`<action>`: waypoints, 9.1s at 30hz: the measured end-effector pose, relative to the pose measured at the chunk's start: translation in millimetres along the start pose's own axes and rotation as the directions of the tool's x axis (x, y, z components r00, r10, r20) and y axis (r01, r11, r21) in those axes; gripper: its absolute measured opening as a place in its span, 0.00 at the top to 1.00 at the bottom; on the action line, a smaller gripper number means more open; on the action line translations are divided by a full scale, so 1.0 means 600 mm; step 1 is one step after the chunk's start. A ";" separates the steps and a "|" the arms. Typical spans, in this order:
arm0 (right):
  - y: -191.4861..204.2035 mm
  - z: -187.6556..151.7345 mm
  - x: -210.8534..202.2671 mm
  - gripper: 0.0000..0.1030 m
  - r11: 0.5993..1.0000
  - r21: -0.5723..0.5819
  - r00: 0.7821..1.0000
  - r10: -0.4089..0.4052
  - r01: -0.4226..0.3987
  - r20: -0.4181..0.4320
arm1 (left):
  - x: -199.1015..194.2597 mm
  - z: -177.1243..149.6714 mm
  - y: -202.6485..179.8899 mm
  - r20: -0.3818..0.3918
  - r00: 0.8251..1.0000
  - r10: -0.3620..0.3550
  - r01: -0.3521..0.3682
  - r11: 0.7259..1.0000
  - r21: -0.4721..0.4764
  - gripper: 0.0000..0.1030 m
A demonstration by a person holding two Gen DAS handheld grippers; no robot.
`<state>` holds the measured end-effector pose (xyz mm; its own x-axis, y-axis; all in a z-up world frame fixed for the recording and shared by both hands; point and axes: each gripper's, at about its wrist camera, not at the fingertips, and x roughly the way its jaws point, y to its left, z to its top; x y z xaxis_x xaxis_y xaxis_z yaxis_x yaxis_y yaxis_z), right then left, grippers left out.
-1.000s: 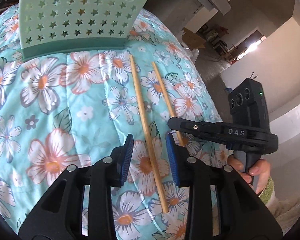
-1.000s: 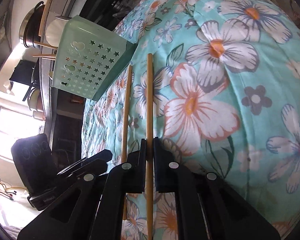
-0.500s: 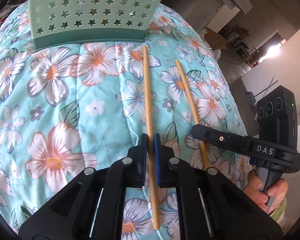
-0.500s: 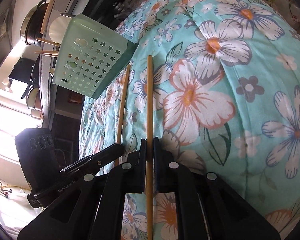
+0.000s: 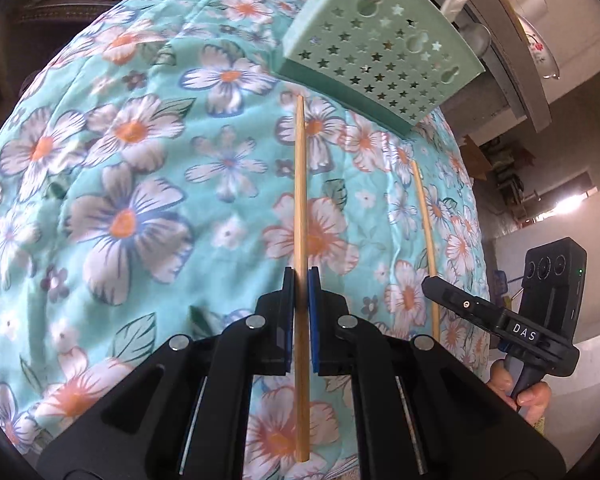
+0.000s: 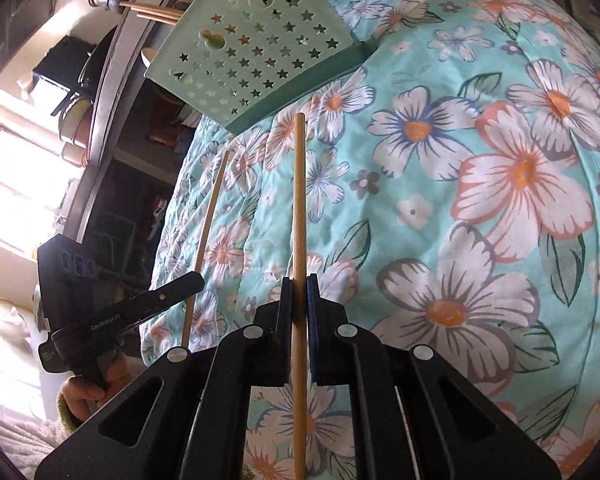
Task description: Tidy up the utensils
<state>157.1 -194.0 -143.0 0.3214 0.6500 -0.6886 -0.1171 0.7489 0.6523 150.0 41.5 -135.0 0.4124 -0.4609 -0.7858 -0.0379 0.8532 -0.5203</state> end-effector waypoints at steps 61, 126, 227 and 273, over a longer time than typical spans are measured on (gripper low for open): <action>0.135 0.137 -0.180 0.94 0.969 -0.219 0.933 -0.029 0.114 0.359 | -0.212 0.158 -0.147 0.302 0.938 -0.168 0.045 0.925 0.376 0.95; 0.237 0.220 -0.289 0.94 0.920 -0.352 0.859 0.035 0.172 0.512 | -0.190 0.283 -0.183 0.480 0.834 -0.273 0.072 0.916 0.395 0.52; 0.186 -0.068 -0.254 0.06 0.812 -0.098 0.715 -0.442 0.576 0.542 | -0.265 -0.016 -0.157 0.597 0.694 0.402 -0.569 0.814 0.114 0.08; 0.197 -0.064 -0.256 0.06 0.791 -0.109 0.702 -0.459 0.602 0.545 | -0.264 -0.013 -0.140 0.588 0.685 0.430 -0.585 0.805 0.094 0.08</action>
<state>57.9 -200.8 27.8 0.7913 0.0424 -0.6100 -0.0015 0.9977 0.0675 80.6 40.8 30.5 0.8014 0.1945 -0.5656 -0.1868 0.9797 0.0723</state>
